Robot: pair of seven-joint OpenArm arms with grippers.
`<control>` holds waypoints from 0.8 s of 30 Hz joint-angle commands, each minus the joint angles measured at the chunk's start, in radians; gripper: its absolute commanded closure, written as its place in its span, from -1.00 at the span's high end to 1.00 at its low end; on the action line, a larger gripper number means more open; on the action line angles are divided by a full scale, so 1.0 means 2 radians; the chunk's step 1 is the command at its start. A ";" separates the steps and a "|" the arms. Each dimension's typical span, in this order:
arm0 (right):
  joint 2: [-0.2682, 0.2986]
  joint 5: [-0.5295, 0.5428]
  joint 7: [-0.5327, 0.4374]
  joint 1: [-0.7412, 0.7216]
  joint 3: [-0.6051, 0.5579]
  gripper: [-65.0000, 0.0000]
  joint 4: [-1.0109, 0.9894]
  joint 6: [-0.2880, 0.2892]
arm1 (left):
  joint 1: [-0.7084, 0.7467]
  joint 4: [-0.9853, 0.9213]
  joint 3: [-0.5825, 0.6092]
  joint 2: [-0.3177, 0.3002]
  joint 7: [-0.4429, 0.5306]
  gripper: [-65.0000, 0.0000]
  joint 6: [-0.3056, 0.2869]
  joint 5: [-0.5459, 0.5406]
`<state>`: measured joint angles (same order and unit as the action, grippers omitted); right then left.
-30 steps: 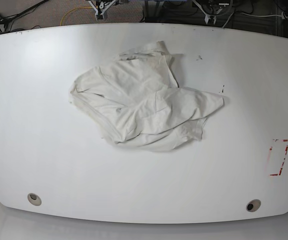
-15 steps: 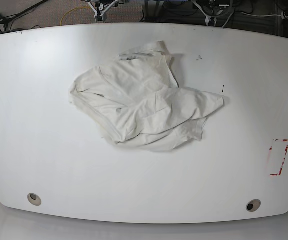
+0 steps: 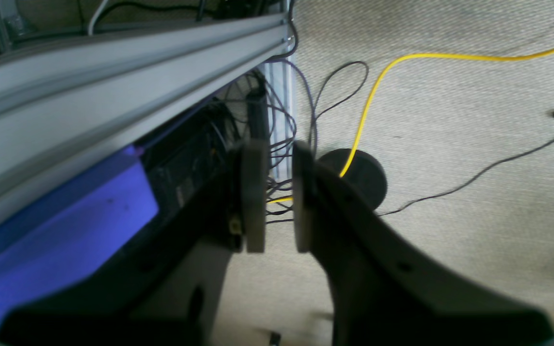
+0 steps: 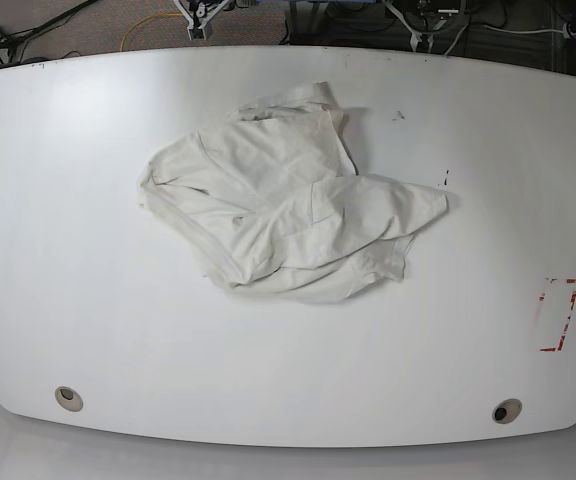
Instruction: Fold the T-shirt properly
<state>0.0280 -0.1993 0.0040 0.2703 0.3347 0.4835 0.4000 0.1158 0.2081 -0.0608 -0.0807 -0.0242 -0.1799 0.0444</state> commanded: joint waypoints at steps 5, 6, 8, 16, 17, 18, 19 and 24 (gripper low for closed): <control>0.000 0.002 -0.004 0.010 -0.001 -0.74 0.015 0.006 | 0.005 0.009 -0.002 -0.002 0.004 0.02 -0.001 0.000; 0.000 0.002 -0.005 0.011 -0.001 -0.74 0.016 0.006 | 0.005 0.010 -0.002 -0.002 0.005 0.02 -0.001 0.000; 0.000 0.002 -0.005 0.012 -0.002 -0.74 0.017 0.006 | 0.007 0.014 -0.002 -0.001 0.004 0.02 -0.002 -0.001; 0.000 0.003 -0.009 0.021 -0.002 -0.73 0.021 0.005 | 0.019 0.032 -0.002 0.000 0.007 0.02 -0.005 -0.003; 0.000 0.003 -0.009 0.022 -0.002 -0.73 0.021 0.005 | 0.020 0.032 -0.002 0.000 0.008 0.02 -0.006 -0.003; 0.000 0.003 -0.010 0.022 -0.003 -0.73 0.022 0.005 | 0.021 0.033 -0.003 0.000 0.009 0.02 -0.006 -0.002; 0.000 0.003 -0.010 0.023 -0.003 -0.73 0.022 0.005 | 0.023 0.034 -0.002 0.000 0.010 0.02 -0.005 -0.002; -0.004 -0.001 -0.007 0.030 -0.003 -0.73 0.032 0.004 | 0.029 0.029 -0.002 -0.004 0.023 0.02 0.000 0.001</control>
<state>0.0216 -0.2047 -0.0036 0.3164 0.3279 0.5362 0.3996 0.1616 0.2653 -0.0639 -0.0776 0.0151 -0.1825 0.0444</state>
